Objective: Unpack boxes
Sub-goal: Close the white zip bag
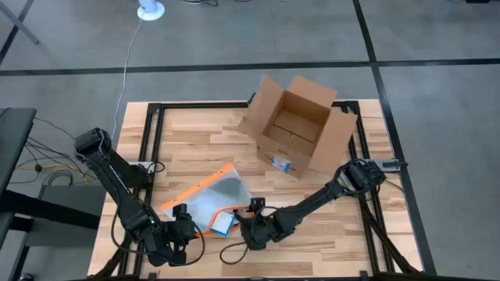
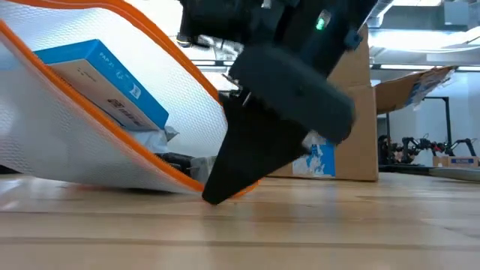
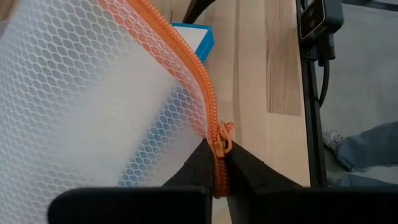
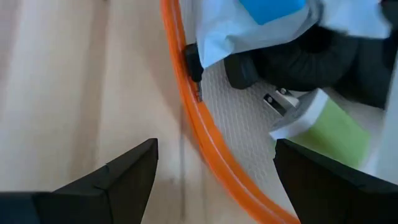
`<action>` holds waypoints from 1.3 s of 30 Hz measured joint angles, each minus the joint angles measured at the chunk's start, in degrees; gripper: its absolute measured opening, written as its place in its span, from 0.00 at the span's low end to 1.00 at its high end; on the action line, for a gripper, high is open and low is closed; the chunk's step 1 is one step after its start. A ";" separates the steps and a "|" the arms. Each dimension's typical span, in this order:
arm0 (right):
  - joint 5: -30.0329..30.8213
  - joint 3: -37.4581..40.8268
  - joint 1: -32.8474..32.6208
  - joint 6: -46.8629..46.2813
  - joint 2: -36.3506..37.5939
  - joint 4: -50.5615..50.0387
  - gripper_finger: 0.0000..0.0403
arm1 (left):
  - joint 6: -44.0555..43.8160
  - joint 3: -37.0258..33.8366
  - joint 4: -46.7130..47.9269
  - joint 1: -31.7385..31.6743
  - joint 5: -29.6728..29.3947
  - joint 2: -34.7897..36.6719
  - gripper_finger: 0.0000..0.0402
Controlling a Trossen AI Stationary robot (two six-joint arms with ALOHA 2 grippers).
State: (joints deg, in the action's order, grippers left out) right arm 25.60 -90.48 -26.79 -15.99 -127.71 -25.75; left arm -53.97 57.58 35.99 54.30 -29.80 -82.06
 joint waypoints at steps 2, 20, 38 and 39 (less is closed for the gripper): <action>-0.01 1.38 0.35 0.86 0.17 1.84 0.75 | -0.17 0.00 0.03 0.00 -0.02 0.00 0.00; 0.08 8.26 6.19 8.33 0.19 14.06 0.40 | -0.75 0.00 -0.69 -0.01 -0.48 0.00 0.00; -13.16 -24.82 3.35 -0.97 -0.58 -37.00 0.00 | -5.36 6.11 -0.15 0.07 4.64 3.95 0.00; -14.85 -28.83 3.14 -2.96 -0.58 -40.97 0.00 | -6.18 7.23 0.17 0.07 5.33 4.14 0.00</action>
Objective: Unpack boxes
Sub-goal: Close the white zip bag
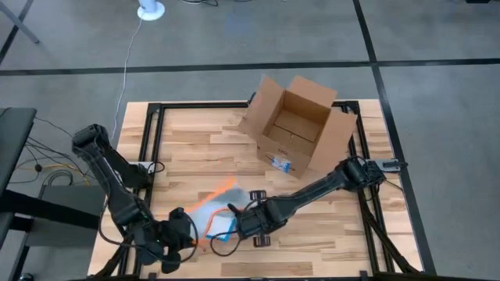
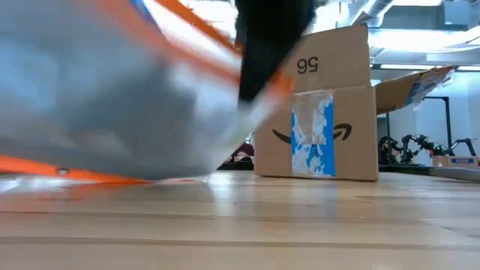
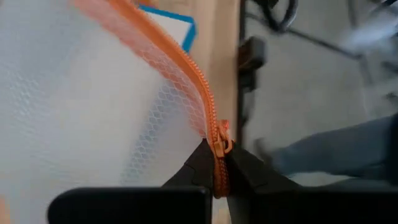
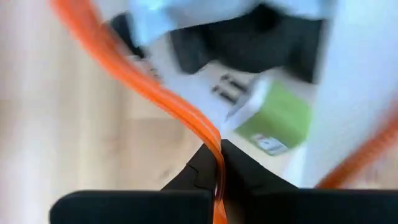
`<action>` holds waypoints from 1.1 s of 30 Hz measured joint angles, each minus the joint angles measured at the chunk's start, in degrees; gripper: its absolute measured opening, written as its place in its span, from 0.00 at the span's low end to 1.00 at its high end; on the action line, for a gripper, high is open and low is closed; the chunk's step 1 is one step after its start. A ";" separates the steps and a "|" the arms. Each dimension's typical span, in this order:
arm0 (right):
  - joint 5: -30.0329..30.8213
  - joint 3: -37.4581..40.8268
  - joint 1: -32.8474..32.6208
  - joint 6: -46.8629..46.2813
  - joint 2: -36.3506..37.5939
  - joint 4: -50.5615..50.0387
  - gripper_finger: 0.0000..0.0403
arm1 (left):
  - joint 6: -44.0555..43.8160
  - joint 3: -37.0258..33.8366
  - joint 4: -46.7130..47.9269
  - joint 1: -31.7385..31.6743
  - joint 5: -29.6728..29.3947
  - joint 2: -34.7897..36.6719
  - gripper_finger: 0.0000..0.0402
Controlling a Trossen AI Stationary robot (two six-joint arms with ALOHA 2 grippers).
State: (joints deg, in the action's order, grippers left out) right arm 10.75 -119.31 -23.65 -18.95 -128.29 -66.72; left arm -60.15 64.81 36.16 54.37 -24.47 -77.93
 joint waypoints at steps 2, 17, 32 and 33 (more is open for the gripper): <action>-1.34 -7.75 -0.62 -3.59 0.04 -6.15 0.00 | 0.00 2.47 0.78 0.15 0.40 0.15 0.00; -2.85 -6.15 -1.41 -12.58 4.20 -7.68 0.00 | 5.31 2.52 13.82 -0.84 -2.02 0.10 0.00; -2.77 -6.48 -1.20 -11.24 4.50 -6.14 0.05 | 7.65 2.41 11.28 -1.15 -1.61 0.04 0.00; -2.76 -7.30 -1.05 -11.55 4.65 -6.12 0.07 | 7.63 2.41 11.59 -1.16 -1.30 0.04 0.00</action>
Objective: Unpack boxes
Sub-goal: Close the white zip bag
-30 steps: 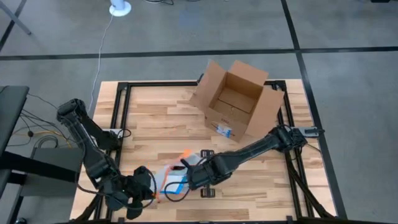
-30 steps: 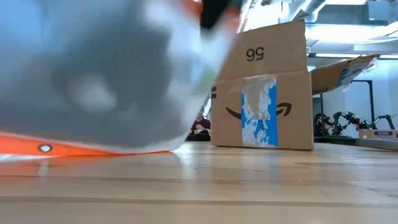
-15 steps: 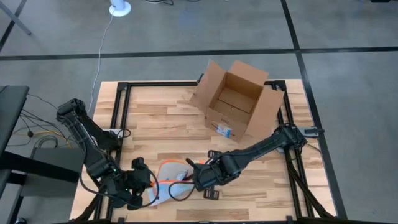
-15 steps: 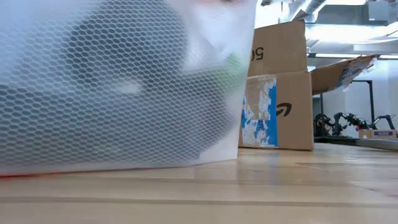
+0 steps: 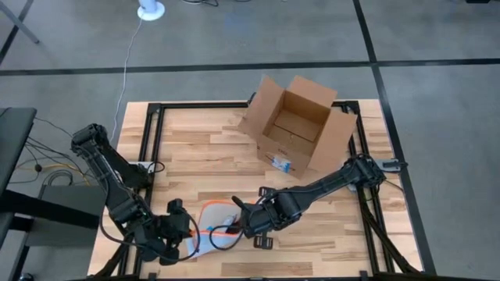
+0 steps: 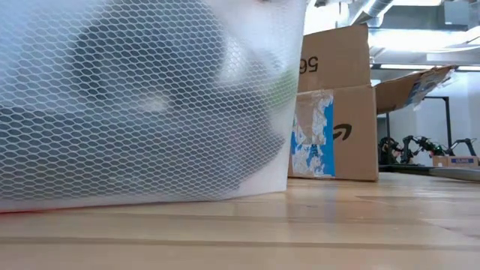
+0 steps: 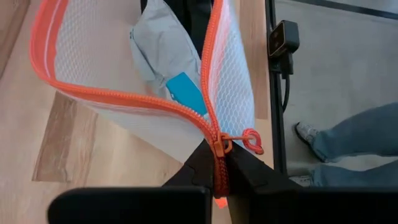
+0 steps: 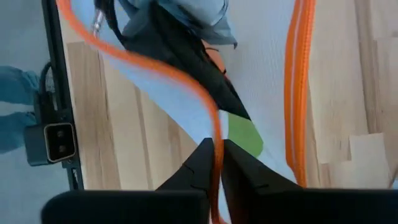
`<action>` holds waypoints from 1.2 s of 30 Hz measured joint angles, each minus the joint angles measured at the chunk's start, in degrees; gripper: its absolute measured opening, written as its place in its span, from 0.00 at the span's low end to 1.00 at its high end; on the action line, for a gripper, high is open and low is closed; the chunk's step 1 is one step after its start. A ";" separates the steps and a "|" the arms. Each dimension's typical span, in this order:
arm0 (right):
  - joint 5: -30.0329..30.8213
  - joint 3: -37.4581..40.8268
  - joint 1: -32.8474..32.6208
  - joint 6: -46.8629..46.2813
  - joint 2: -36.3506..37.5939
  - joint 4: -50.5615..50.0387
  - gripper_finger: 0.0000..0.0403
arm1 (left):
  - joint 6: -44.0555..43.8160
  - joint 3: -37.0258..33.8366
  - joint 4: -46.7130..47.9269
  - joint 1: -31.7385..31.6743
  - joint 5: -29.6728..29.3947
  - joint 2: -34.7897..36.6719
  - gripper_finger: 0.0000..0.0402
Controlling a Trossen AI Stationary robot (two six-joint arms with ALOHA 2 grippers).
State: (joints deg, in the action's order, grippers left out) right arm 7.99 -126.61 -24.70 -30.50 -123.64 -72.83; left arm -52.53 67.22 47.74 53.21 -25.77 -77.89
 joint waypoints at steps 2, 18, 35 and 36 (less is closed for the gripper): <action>0.00 -2.09 0.14 -0.33 0.66 0.30 0.12 | -0.33 0.00 1.07 0.00 0.33 -0.02 0.00; 4.54 -8.03 1.23 7.11 -4.66 26.11 0.43 | 4.37 2.58 6.41 -4.80 -1.44 -0.11 0.00; 5.31 -7.10 -0.60 -7.41 -7.47 36.98 0.37 | 15.87 2.56 7.02 -10.27 -0.88 -0.11 0.00; 5.30 -7.07 -0.62 -7.67 -8.10 36.81 0.37 | 15.94 2.56 7.02 -10.29 -0.40 -0.11 0.00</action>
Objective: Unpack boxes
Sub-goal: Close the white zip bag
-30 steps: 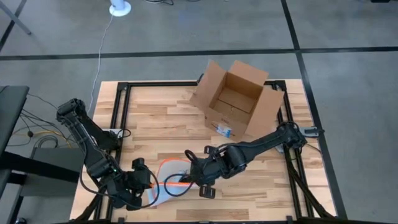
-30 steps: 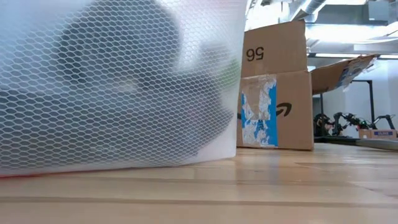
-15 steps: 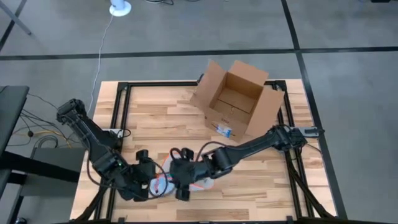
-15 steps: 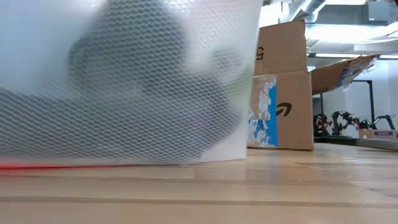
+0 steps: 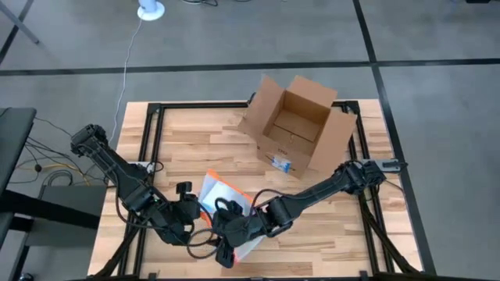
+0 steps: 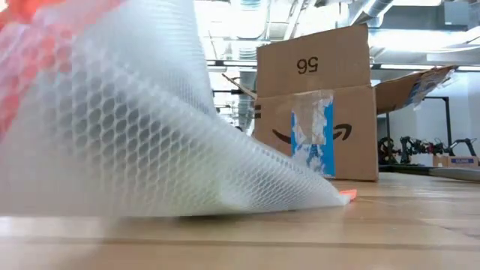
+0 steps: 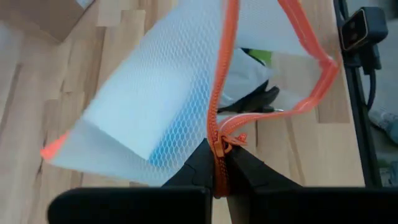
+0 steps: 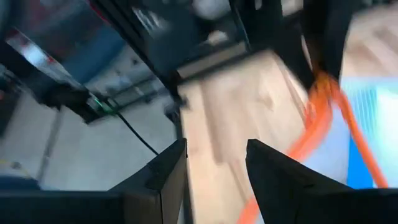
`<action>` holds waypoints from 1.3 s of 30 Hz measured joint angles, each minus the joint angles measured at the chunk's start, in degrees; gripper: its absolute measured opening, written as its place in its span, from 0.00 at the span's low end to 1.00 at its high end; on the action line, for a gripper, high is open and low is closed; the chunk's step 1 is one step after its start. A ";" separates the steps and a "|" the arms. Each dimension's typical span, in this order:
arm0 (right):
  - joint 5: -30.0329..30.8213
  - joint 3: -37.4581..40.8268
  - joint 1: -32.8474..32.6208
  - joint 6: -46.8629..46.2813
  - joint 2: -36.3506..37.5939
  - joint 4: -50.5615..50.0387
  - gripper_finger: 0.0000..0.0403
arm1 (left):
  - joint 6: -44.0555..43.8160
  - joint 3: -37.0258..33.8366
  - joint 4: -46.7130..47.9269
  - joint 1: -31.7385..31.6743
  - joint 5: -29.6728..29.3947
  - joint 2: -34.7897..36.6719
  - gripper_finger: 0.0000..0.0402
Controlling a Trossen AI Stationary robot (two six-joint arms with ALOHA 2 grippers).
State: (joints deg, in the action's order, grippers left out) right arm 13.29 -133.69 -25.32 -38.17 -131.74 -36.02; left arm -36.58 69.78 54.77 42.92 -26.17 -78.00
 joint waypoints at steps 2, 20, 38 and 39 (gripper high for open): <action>0.38 0.06 0.09 -0.75 -0.28 -0.53 0.37 | -0.10 0.00 -0.01 0.00 0.47 0.00 0.00; -2.41 0.03 -7.07 -1.68 -8.49 14.26 0.37 | -12.08 -0.02 -5.06 -4.02 7.27 0.02 0.00; 8.07 -0.02 -2.39 -2.52 -9.27 -1.63 0.37 | -14.55 0.00 -8.34 -3.25 14.36 0.02 0.00; 9.29 -0.02 -2.46 -2.50 -9.27 -2.48 0.37 | -14.92 0.00 -8.39 -2.82 14.46 0.02 0.00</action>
State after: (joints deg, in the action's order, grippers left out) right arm 22.58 -133.71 -27.78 -40.67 -141.01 -38.50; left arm -51.50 69.78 46.38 40.10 -11.71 -77.97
